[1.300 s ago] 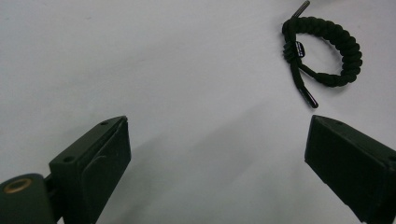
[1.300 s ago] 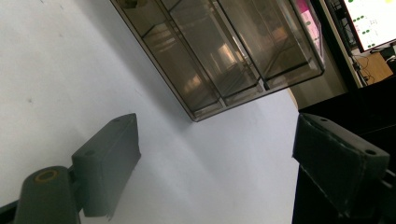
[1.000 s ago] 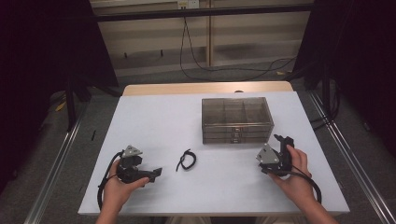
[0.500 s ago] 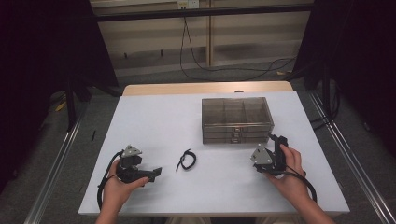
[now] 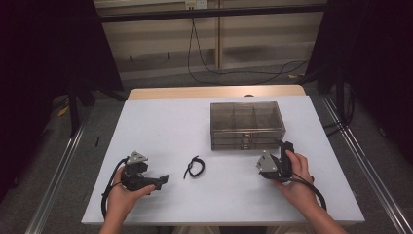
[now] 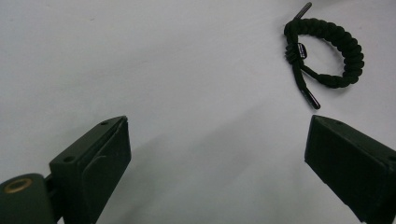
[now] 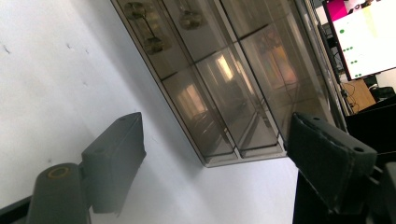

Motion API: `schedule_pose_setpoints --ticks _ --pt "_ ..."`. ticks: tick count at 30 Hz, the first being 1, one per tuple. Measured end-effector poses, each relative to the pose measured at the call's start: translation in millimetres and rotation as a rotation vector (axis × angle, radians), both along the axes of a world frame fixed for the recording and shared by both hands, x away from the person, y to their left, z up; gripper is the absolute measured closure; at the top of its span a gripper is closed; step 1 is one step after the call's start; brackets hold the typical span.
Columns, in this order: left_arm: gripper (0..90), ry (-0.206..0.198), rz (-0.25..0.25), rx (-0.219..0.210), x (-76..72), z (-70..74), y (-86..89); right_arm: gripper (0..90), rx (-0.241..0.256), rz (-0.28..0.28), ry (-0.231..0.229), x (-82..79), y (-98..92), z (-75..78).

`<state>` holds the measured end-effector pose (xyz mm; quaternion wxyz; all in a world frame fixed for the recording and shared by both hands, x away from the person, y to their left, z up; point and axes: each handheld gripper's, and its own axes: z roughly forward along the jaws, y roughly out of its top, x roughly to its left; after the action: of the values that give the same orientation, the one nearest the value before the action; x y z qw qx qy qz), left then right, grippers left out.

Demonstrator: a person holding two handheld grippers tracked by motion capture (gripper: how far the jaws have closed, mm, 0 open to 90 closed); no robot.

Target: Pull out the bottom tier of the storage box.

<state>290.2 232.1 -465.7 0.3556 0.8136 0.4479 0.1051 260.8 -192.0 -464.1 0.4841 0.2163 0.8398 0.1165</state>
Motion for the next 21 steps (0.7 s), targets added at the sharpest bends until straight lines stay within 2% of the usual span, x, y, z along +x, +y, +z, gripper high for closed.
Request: schedule_pose_setpoints --ticks 21 --pt "7.0 0.000 0.002 0.005 0.5 0.0 0.0 27.3 -0.011 0.031 -0.020 5.5 17.6 -8.4"
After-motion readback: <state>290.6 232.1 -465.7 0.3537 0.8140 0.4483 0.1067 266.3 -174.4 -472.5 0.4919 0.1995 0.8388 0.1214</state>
